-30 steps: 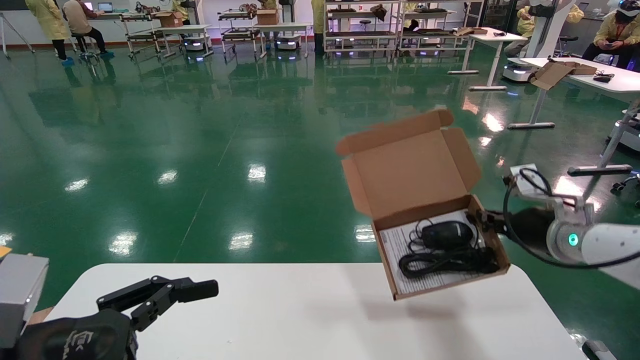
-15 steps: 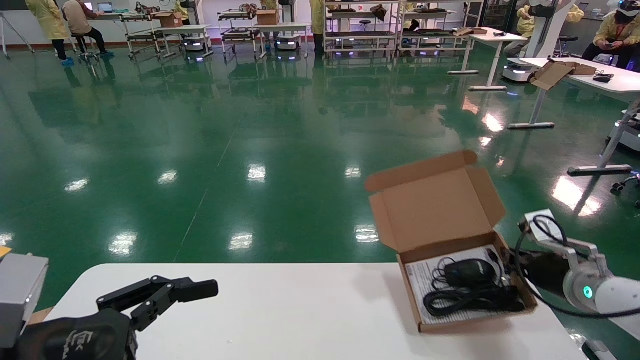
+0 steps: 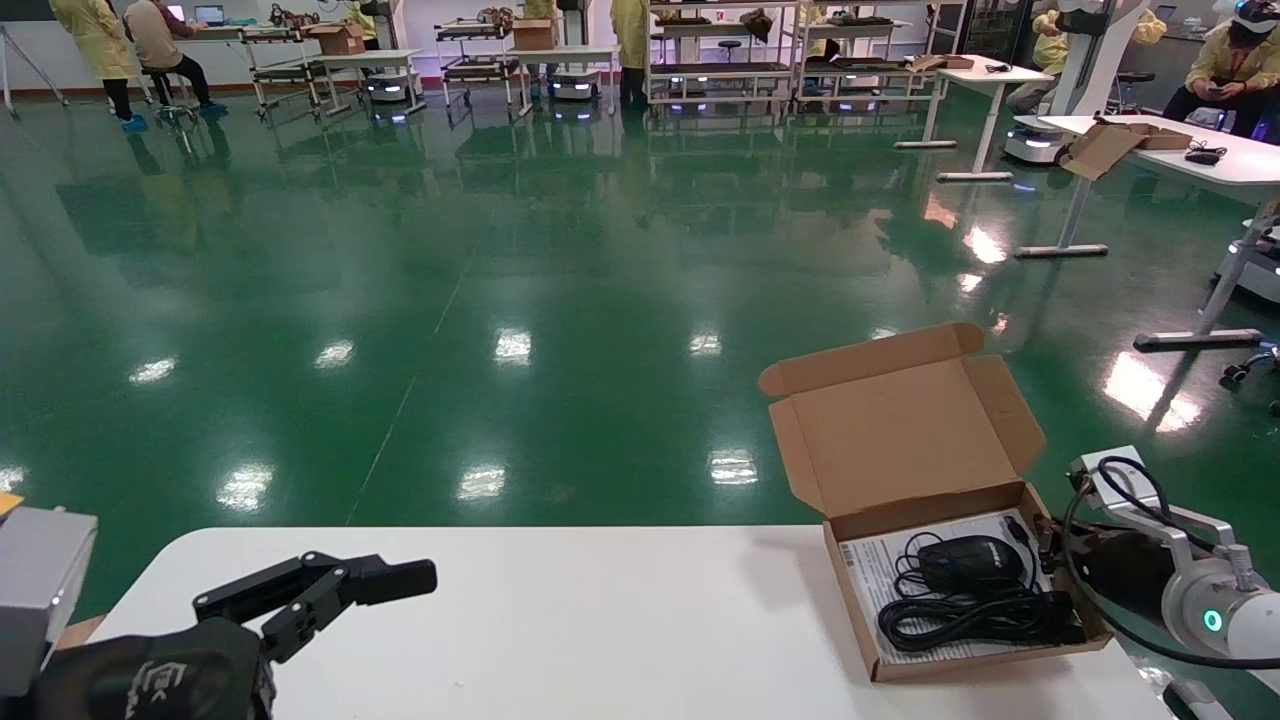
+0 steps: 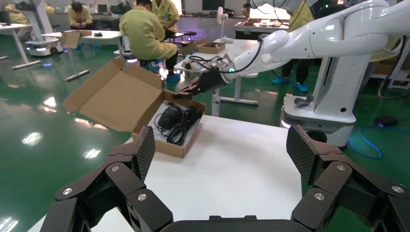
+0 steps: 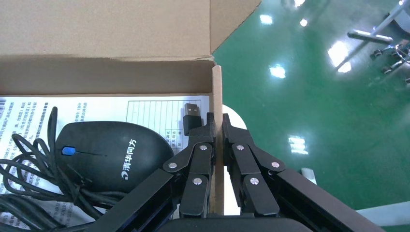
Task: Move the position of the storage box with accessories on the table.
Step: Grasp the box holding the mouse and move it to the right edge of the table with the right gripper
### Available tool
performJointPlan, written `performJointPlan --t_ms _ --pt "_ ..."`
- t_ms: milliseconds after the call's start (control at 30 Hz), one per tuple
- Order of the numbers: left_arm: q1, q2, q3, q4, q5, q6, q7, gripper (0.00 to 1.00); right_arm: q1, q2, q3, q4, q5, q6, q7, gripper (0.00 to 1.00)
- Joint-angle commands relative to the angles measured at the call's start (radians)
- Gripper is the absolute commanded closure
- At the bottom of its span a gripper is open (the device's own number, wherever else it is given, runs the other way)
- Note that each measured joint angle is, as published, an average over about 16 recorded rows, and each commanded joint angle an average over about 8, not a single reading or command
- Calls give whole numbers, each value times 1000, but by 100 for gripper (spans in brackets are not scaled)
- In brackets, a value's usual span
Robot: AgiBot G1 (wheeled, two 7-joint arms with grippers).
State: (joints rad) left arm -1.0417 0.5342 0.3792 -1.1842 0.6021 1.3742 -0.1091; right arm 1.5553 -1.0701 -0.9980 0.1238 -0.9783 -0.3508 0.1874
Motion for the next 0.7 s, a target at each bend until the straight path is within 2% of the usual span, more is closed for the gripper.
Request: performJointPlan --t_ms 33,333,633,700 --pt "0 0 0 0 0 0 0 0 -10 9 17 9 21 -4 -28 100" --pt "0 0 0 0 0 0 0 0 -48 44 86 -5 94 38 -145 100" --pt "0 0 0 0 0 0 0 0 -58 53 139 -24 152 27 -240 100" --pt "0 0 0 0 0 0 0 0 -58 50 147 -30 161 25 -256 92"
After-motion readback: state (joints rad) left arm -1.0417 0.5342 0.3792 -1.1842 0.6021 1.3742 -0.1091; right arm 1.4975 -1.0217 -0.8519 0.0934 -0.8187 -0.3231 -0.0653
